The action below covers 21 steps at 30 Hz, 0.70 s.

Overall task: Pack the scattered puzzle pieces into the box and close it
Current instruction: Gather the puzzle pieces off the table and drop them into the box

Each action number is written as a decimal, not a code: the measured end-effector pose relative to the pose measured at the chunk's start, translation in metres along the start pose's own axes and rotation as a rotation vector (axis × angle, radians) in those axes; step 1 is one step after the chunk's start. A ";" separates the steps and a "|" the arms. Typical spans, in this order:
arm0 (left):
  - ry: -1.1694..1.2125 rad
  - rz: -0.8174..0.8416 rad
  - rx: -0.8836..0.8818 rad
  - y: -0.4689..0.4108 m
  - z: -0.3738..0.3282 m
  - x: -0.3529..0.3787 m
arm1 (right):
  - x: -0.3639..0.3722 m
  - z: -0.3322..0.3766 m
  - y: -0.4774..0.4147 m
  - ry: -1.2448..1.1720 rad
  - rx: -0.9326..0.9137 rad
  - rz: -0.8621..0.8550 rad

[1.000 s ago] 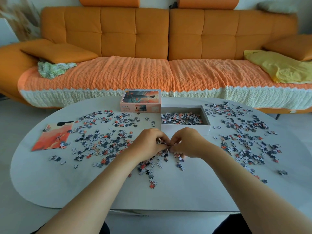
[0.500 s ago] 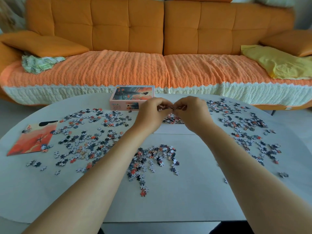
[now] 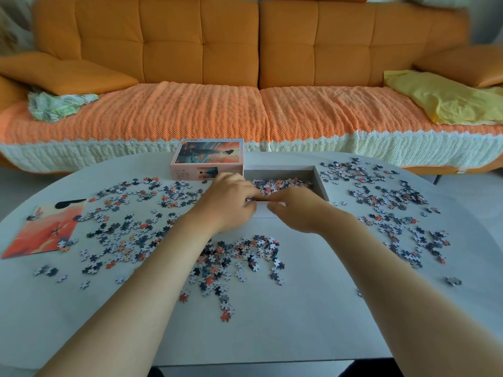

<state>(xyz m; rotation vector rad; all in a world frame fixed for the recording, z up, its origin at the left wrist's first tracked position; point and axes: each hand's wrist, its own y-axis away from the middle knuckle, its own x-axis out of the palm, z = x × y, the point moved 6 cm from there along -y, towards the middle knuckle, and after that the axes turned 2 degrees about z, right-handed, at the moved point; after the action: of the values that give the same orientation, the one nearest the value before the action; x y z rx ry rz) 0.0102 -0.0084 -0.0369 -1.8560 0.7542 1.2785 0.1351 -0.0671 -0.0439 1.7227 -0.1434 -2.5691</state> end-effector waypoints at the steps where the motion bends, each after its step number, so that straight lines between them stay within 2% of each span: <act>1: 0.001 0.006 0.007 0.002 -0.001 0.002 | 0.003 0.000 0.001 0.036 0.005 0.022; 3: 0.057 -0.060 0.004 0.009 0.001 0.001 | 0.001 0.002 0.002 0.046 -0.003 -0.037; 6: 0.123 -0.227 -0.079 0.028 0.012 -0.009 | -0.012 0.015 0.005 0.054 -0.152 -0.268; 7: 0.129 -0.232 -0.126 0.035 0.017 -0.010 | -0.017 0.022 0.008 0.061 -0.206 -0.330; 9: 0.124 -0.134 -0.236 0.048 0.026 -0.007 | -0.019 0.038 0.015 0.029 -0.293 -0.364; 13: 0.011 0.157 -0.286 0.073 0.031 0.008 | 0.004 0.066 0.026 -0.006 -0.338 -0.194; 18: 0.133 0.401 -0.327 0.108 0.030 0.009 | 0.046 0.074 0.026 0.101 -0.186 0.115; 21: 0.123 0.524 -0.322 0.126 0.025 0.011 | 0.061 0.076 0.030 0.165 -0.187 0.196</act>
<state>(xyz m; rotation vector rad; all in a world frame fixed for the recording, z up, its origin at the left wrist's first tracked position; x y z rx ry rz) -0.0999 -0.0571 -0.0844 -2.0846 1.2177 1.7018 0.0414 -0.0985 -0.0685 1.7457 -0.0602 -2.2169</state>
